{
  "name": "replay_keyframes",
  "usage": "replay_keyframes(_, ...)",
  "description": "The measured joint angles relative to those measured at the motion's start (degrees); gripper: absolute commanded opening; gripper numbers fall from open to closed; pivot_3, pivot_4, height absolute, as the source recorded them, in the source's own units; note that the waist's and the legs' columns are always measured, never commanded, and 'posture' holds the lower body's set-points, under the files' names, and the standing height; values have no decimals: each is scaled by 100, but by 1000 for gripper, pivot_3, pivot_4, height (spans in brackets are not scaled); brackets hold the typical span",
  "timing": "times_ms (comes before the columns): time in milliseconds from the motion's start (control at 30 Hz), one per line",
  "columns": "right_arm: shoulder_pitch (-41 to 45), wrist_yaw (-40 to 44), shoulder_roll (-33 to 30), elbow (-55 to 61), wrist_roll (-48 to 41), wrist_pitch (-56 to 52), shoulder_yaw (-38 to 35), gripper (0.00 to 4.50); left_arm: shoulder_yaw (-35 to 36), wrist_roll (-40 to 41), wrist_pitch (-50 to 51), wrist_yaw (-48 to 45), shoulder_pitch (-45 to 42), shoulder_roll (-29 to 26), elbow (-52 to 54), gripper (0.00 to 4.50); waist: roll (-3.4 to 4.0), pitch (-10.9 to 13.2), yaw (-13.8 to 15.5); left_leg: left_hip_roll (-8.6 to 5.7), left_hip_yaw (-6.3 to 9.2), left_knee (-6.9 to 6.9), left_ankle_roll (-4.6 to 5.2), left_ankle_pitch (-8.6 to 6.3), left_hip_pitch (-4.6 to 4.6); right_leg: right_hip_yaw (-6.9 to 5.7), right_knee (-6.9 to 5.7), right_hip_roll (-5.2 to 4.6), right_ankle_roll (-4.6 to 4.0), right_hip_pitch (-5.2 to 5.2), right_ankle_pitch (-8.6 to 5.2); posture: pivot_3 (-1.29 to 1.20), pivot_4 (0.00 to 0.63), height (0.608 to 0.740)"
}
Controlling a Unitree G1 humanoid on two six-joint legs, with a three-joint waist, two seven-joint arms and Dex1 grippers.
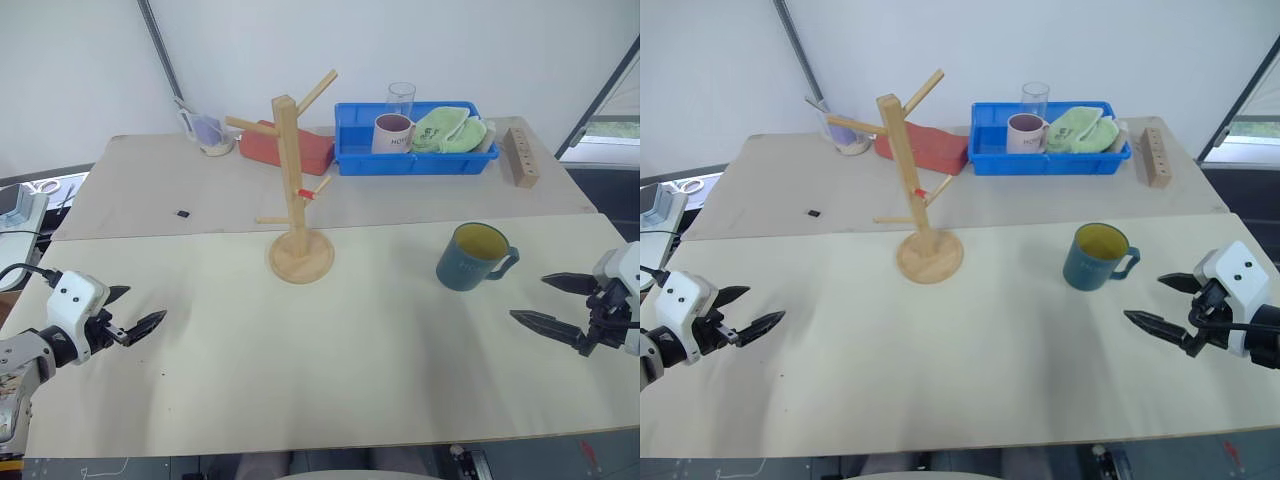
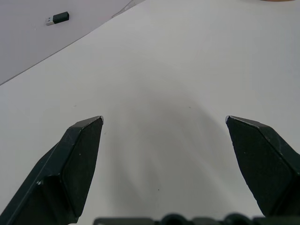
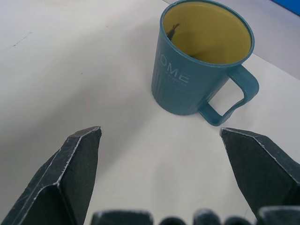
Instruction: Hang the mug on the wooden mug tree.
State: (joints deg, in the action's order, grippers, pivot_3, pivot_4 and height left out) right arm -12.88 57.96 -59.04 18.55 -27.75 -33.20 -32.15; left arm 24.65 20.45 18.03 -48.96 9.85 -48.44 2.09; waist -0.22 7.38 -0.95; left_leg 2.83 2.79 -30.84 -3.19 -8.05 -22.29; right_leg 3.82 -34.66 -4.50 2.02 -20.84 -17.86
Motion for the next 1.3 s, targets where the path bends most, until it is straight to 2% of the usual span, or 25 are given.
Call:
replay_keyframes(600, -240, 106, 398, -234, 246, 452, 7, 4474, 115, 220, -383, -618, -343, -4, -431, 4500, -6, -4, 0, 1, 1, -4, 1, 0, 8, 2, -36, 7, 0, 2, 0, 0, 150, 740)
replay_keyframes(767, -333, 94, 492, -307, 295, 535, -2, 4474, 98, 433, -288, -950, -444, -82, -120, 4500, -7, -4, 16, 1, 1, -4, 1, 0, 6, 1, -36, 6, 0, 6, 0, 0, 150, 740)
replay_keyframes(900, -404, -33, 738, -273, 299, 578, -32, 4474, -286, 912, 158, -1202, -953, -174, 828, 4500, -7, -4, 44, -1, -11, -5, 1, 0, 1, 4, -35, 6, 1, 23, 0, 0, 150, 740)
replay_keyframes(1000, -533, -390, 1151, -50, 332, 616, -120, 4474, -930, 1201, 510, -1266, -1610, -128, 1523, 4500, -7, -4, 36, -1, -7, -9, 1, 0, 2, 4, -35, 11, 1, 38, 1, 0, 150, 740)
replay_keyframes(1133, -604, -1234, 2030, 484, 399, 620, -91, 4474, -1907, 1447, 757, -1471, -2505, 165, 2094, 4500, -4, -6, -11, -3, 0, -17, 3, 1, 9, 7, -38, 19, 20, 56, 11, 0, 150, 740)
replay_keyframes(1200, -414, -1971, 2639, 608, 600, 679, 6, 4474, -2304, 1443, 818, -1598, -2916, 333, 2063, 4500, -1, -8, -53, -3, 17, -21, 4, 1, 15, 11, -39, 32, 22, 58, 12, 0, 150, 740)
replay_keyframes(1300, -252, -2748, 3199, 661, 944, 780, 282, 4474, -2772, 1412, 826, -1726, -3350, 669, 1968, 4500, 3, -10, -95, -5, 19, -22, 6, 3, 17, 14, -43, 38, 22, 62, 13, 0, 150, 740)
